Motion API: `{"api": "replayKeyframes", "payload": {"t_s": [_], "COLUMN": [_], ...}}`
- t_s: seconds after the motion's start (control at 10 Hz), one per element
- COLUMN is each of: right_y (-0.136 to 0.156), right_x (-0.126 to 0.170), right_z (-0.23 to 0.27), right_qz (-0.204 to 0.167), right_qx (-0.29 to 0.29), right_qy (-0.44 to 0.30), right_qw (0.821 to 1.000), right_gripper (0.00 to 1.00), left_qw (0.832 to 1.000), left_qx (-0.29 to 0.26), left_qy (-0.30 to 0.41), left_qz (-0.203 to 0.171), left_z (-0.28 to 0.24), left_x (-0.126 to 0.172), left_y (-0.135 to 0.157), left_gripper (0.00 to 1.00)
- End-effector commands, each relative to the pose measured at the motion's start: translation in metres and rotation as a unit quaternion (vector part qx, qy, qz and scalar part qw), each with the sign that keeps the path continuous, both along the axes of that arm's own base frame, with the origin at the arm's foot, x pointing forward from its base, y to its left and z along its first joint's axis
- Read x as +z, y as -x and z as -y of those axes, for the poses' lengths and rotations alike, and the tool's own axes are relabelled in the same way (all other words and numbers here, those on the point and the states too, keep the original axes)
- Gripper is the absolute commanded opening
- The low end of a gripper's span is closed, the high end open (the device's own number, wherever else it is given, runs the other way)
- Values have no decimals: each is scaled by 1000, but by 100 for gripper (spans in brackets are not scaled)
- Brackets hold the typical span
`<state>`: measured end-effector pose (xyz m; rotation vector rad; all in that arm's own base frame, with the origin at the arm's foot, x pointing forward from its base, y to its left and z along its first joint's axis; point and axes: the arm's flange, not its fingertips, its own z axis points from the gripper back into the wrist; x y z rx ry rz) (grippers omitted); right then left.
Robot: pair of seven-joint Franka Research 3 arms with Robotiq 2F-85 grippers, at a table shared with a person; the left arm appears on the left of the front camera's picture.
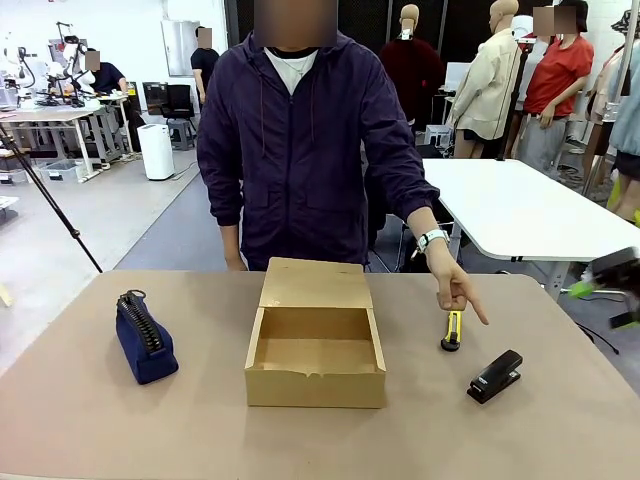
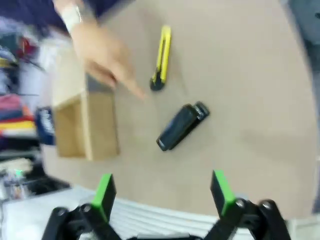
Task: Pack the items into the box.
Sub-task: Pick up the item indicated by the person and place it inside the Mailer Box.
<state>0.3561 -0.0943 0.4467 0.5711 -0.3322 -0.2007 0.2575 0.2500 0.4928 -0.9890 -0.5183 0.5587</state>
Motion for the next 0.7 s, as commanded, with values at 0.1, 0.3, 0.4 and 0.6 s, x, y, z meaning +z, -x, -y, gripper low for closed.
{"api": "replayKeyframes", "payload": {"t_s": [0.1, 0.3, 0.4, 0.6], "right_y": [-2, 2, -21, -21], "right_x": [-25, -41, -14, -14], "right_z": [-84, -111, -100, -100], "right_qz": [24, 73, -10, -10], "right_qx": [202, 190, 190, 190], "right_qy": [211, 254, 182, 182], "right_qw": [956, 945, 965, 965], "right_gripper": [100, 100, 100, 100], "left_qw": [1000, 1000, 1000, 1000], "left_qx": [-3, -3, -3, -3], "left_qy": [2, 2, 2, 2], "left_qz": [13, 13, 13, 13], "left_z": [-2, -2, -2, -2], "left_x": [0, 0, 0, 0], "left_y": [1, 1, 1, 1], "left_gripper": [100, 100, 100, 100]}}
